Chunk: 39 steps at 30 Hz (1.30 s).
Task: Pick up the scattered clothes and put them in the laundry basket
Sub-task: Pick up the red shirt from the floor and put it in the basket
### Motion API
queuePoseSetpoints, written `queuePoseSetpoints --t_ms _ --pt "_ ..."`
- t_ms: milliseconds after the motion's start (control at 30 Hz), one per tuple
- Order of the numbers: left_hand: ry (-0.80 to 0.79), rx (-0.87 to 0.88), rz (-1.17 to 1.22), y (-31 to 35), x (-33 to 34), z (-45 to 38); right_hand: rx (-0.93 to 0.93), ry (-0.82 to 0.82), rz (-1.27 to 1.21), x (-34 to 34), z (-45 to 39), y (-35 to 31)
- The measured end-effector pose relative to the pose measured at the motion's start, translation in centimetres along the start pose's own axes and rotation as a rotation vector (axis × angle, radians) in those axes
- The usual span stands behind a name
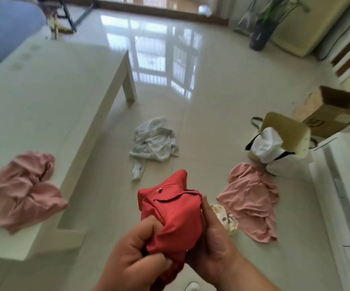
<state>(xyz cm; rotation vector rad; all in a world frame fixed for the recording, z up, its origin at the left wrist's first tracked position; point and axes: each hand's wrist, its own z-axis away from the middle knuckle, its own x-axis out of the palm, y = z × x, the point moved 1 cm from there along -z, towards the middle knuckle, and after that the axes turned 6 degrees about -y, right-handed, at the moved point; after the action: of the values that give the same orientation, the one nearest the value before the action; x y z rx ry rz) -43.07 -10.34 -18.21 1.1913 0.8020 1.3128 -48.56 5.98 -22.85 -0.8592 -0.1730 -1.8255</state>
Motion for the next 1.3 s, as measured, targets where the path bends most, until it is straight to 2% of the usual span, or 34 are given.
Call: queuePoseSetpoints --t_ms 133,367,467,633,667,733,833,900,967,1033,1167,1300 --pt "-0.102 0.031 0.045 9.0 6.9 -0.7 -0.07 -0.201 -0.15 3.4 10.5 -5.7" --pt "-0.188 0.102 0.124 18.8 16.6 -4.1 -0.268 -0.166 0.0 5.4 20.8 -15.3" --pt "-0.132 0.169 -0.007 20.7 18.2 -5.8 -0.384 -0.169 0.012 5.2 21.7 -17.7" --pt "0.192 0.365 -0.369 22.1 17.9 -10.5 -0.527 -0.19 -0.058 5.6 22.2 -21.5" --pt "0.202 0.34 -0.385 22.1 17.4 -12.1 -0.546 -0.193 -0.063 5.9 22.4 -22.4" --pt "0.064 0.201 -0.213 21.9 16.6 -15.1 -0.569 -0.184 -0.079 6.0 22.2 -24.0" --pt "-0.304 -0.009 0.178 22.6 18.0 -18.3 -0.556 -0.112 -0.109 5.8 21.2 -26.5" --pt "-0.403 -0.06 0.265 23.2 19.4 -20.2 -0.542 -0.045 -0.121 5.5 20.3 -28.2" --pt "-0.463 -0.025 0.271 23.6 20.7 -22.4 -0.561 0.005 -0.082 5.1 19.5 -30.0" --pt "-0.41 -0.007 0.28 23.4 21.8 -24.9 -0.64 0.089 -0.033 3.6 18.9 -31.9" --pt "-0.237 -0.073 0.233 20.4 24.2 -30.4 -0.838 0.483 0.213 -0.4 20.8 -35.1" --pt "-0.07 -0.156 0.103 16.5 27.3 -35.3 -0.907 0.632 0.118 -6.3 22.7 -37.8"
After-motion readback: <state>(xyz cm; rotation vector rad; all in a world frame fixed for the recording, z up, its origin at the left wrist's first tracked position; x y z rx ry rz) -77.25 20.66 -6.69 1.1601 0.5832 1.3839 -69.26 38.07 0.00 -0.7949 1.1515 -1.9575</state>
